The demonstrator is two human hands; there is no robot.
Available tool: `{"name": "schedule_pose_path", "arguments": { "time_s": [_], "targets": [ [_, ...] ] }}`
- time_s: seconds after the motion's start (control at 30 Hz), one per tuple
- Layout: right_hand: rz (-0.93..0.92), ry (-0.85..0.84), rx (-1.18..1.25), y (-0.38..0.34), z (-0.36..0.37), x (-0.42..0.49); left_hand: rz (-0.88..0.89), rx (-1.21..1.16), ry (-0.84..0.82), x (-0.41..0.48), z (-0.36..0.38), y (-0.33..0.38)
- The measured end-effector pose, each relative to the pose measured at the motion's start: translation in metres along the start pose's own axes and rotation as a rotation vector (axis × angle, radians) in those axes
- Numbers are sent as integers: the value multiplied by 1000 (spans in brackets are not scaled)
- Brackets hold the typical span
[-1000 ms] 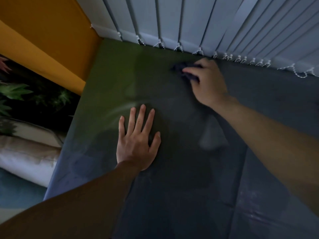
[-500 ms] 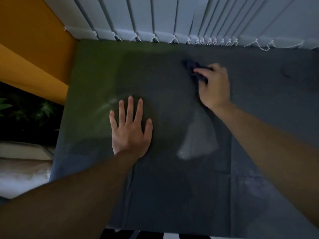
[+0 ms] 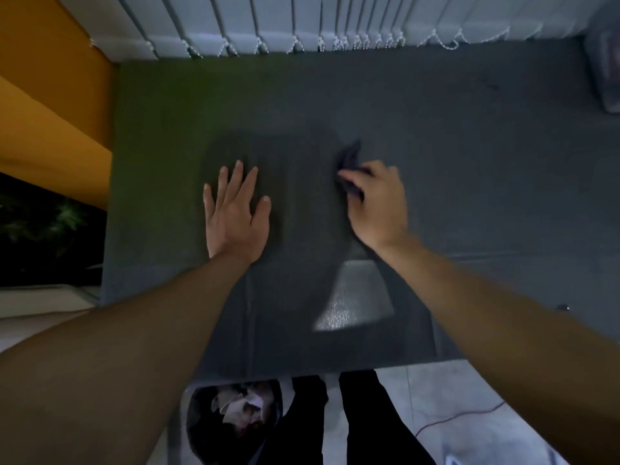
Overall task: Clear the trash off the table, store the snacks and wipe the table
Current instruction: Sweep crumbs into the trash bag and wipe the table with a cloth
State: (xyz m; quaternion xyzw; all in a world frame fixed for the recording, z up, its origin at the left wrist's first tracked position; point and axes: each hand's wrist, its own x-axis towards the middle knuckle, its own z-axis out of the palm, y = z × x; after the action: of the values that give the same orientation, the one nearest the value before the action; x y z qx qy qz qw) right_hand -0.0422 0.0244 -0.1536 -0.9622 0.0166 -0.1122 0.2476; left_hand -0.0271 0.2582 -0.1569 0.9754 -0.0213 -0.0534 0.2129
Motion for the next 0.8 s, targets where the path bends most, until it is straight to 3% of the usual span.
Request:
{"name": "schedule_pose_path", "arguments": {
  "time_s": [0.13, 0.2, 0.3, 0.33, 0.4, 0.5, 0.57, 0.73, 0.8],
  "targets": [
    [-382, -239, 56, -6, -12, -49, 68, 105, -25, -32, 6, -5],
    [-315, -188, 35, 3, -20, -52, 83, 163, -32, -49, 11, -5],
    [44, 13, 18, 6, -21, -61, 101, 201, -62, -61, 12, -7],
    [88, 36, -5, -1, -19, -70, 110, 208, -69, -63, 12, -8],
    [12, -5, -5, -17, -13, -97, 121, 215, -56, -66, 13, -8],
    [-250, -146, 68, -19, -20, -135, 117, 221, -48, -67, 15, -4],
    [-303, -157, 45, -2, -30, -137, 111, 226, -53, -67, 17, 0],
    [205, 132, -28, 22, -44, -137, 144, 247, -71, -64, 21, 16],
    [215, 110, -36, 8, -40, -153, 181, 255, -83, -59, 26, 30]
  ]
}}
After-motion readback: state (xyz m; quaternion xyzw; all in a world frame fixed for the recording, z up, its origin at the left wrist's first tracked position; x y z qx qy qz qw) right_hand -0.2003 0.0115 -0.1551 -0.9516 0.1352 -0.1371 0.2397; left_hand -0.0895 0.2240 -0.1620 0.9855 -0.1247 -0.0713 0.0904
